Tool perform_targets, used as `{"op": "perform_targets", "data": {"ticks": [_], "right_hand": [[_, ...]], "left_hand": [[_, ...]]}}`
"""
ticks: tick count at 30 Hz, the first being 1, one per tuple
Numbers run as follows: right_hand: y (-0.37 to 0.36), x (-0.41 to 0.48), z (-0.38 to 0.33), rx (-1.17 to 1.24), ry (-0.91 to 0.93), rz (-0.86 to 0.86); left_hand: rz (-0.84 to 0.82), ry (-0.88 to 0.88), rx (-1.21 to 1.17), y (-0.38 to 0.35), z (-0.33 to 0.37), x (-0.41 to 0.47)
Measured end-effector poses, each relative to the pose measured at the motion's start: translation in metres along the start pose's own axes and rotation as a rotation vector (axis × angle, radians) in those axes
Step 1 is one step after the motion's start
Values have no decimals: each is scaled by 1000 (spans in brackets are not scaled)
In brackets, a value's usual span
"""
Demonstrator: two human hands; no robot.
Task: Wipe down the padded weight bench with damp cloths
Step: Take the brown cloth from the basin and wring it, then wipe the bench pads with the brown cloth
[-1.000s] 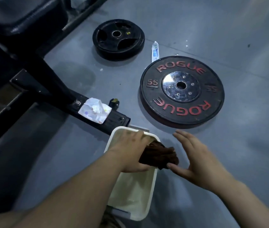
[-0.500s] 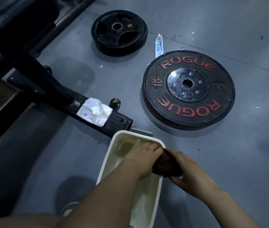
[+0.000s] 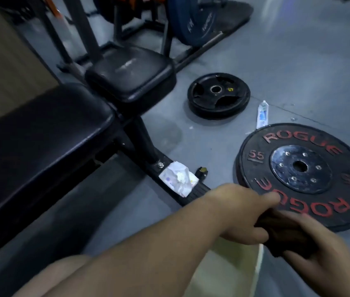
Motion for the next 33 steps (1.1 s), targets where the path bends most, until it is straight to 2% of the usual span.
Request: {"op": "perform_targets", "data": {"ticks": [4,6,12,17,21,25,27,29,31,33], "right_hand": [[33,45,-93,5,195,-6],[33,67,-148,47,298,-42],[3,127,-320,64,568,-106],[-51,154,-427,-119,592,-78],[-107,150,-464,-267,461,-109],[-153,123,-479,-554,492,-378],[-154,123,-477,-586,474,-495],[-144,137,-481,-550,431,-471],[-140,153,-492,-506,423,-345],[-160,154,-503,-487,431,-341]], "left_hand": [[194,24,96,94,0,-70],[269,90,178,132,-15,-117],[431,485,308,227,-90,-271],[476,741,310,261,-162,-358],[583,1016,271,255,-204,-400],[661,1138,146,226,-211,-430],[687,1145,139,213,-209,-448],[714,1159,118,202,-206,-466],[743,1189,70,191,-207,-480],[778,1221,16,181,-208,-491]]}}
Point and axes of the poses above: each hand's wrist, its own x-axis towards the middle knuckle, its own y-axis out of the back of the hand, z = x × y, the point moved 9 cm from there along x, towards the middle knuckle, and after that the axes turned 10 degrees about -x, right-handed, at the moved point
